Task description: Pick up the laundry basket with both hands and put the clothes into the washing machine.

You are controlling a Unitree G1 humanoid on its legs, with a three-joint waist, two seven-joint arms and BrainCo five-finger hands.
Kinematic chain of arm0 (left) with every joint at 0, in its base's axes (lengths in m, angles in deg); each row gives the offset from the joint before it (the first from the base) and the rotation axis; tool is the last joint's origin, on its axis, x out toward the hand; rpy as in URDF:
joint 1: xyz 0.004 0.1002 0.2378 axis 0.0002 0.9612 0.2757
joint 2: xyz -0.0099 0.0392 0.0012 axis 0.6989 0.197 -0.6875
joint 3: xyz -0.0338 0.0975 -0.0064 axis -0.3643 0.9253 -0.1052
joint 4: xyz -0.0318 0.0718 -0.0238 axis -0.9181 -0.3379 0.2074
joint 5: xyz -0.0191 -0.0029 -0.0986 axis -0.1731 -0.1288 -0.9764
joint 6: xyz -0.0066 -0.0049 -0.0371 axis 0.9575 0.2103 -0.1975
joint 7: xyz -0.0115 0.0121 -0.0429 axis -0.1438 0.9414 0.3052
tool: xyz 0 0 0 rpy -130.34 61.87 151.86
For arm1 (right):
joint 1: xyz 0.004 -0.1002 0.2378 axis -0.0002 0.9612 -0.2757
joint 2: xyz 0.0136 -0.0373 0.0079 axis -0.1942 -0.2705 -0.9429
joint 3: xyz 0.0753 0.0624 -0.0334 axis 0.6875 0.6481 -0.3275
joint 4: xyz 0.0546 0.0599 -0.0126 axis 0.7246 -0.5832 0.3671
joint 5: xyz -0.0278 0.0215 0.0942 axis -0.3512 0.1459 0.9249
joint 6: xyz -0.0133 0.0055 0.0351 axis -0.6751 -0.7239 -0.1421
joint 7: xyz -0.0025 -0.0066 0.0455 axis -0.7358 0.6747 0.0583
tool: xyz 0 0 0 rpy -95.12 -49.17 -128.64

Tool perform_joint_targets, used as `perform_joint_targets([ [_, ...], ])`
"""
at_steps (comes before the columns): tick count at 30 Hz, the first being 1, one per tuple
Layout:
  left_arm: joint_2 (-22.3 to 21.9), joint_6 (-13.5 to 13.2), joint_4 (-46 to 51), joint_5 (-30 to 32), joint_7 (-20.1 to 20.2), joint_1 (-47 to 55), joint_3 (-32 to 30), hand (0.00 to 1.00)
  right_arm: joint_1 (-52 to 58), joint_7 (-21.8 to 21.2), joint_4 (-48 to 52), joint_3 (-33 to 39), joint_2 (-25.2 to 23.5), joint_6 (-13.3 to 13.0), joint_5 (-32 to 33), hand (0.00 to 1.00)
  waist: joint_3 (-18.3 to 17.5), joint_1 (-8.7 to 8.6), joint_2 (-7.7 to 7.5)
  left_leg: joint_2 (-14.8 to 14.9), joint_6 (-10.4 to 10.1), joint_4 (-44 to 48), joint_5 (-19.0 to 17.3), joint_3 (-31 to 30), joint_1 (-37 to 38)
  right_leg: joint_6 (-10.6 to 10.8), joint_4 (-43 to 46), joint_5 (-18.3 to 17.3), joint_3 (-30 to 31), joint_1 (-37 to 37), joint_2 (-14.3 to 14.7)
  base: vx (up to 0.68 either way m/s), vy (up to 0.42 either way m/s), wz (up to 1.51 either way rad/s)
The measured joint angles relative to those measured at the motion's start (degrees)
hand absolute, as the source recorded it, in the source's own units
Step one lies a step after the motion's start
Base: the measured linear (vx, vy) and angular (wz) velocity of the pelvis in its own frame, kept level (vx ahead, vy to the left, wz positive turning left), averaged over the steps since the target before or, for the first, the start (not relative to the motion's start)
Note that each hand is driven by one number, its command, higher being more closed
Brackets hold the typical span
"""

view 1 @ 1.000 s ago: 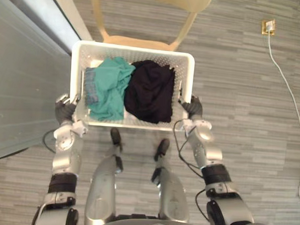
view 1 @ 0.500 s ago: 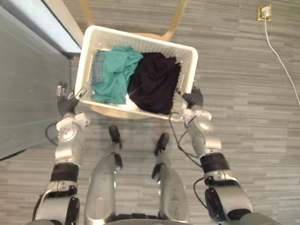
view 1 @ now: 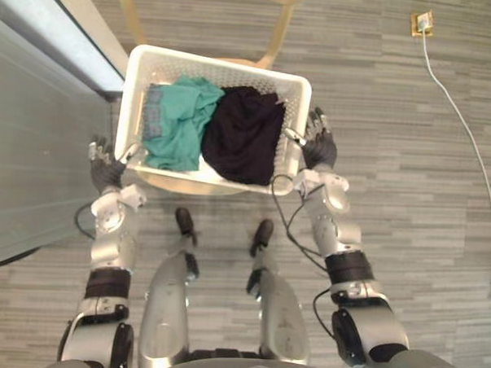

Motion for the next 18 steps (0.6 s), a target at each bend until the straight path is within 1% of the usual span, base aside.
perform_joint_targets([
  [5,-1.8,-0.4,4.2,0.1,-1.0,1.1,-3.5,0.00,0.6,0.0,1.2,-0.2,-0.9,-0.4,0.2,0.00,0.0,0.13,0.00,0.1,0.2,0.0,0.2,-0.1,0.6,-0.2,0.7,-0.5,-0.4,0.5,0.0,0.00,-0.010,0.02],
  [9,-2.3,-1.0,8.1,0.1,-1.1,3.0,-3.8,0.00,2.5,0.0,2.1,0.3,-1.3,-0.4,-0.3,0.00,0.0,0.04,0.00,0.0,0.0,0.0,0.1,-1.5,1.5,-0.1,1.6,-1.7,-1.9,2.0,-0.1,0.03,-0.014,0.17],
  [11,-2.6,-1.6,11.0,0.1,-0.7,4.6,-3.8,0.00,4.8,-0.3,4.9,0.7,-1.5,-0.5,-0.4,0.00,0.0,0.27,0.00,-0.1,-0.1,0.0,0.0,-1.6,2.2,-0.1,2.6,-2.5,-2.1,2.3,-0.3,0.05,-0.014,0.09],
  [14,-4.1,-2.1,15.5,1.2,1.5,8.8,-3.7,0.00,9.8,-2.2,8.7,3.0,-1.7,-0.9,-0.5,0.00,-0.1,0.14,0.01,-0.4,-0.1,-0.1,-0.3,-2.0,4.1,0.3,2.7,-3.1,-2.8,4.4,-0.4,0.06,-0.012,0.08],
  [16,-4.6,-2.2,16.6,2.3,3.0,11.1,-3.3,0.00,12.8,-3.0,10.4,4.7,-1.9,-1.1,-2.1,0.00,-0.1,0.13,0.02,-0.5,-0.2,-0.2,-0.6,-1.9,5.3,0.3,3.0,-3.7,-2.9,5.5,-0.5,0.07,0.001,0.03],
  [17,-4.6,-2.2,17.6,2.4,4.0,13.3,-3.2,0.00,14.9,-3.6,10.6,5.8,-1.9,-1.6,-2.8,0.00,-0.4,-0.16,0.03,-0.6,-0.3,-0.2,-1.0,-1.9,6.2,0.4,3.4,-4.2,-2.9,6.2,-0.6,0.07,0.006,-0.02],
  [18,-4.7,-2.3,17.7,2.4,5.2,15.3,-3.2,0.00,17.5,-3.9,10.5,7.6,-2.1,-1.7,-3.4,0.00,-1.5,-0.17,0.08,-0.6,-0.4,-0.6,-1.1,-1.7,6.7,0.5,3.8,-4.7,-2.8,6.3,-0.8,0.09,0.003,-0.03],
])
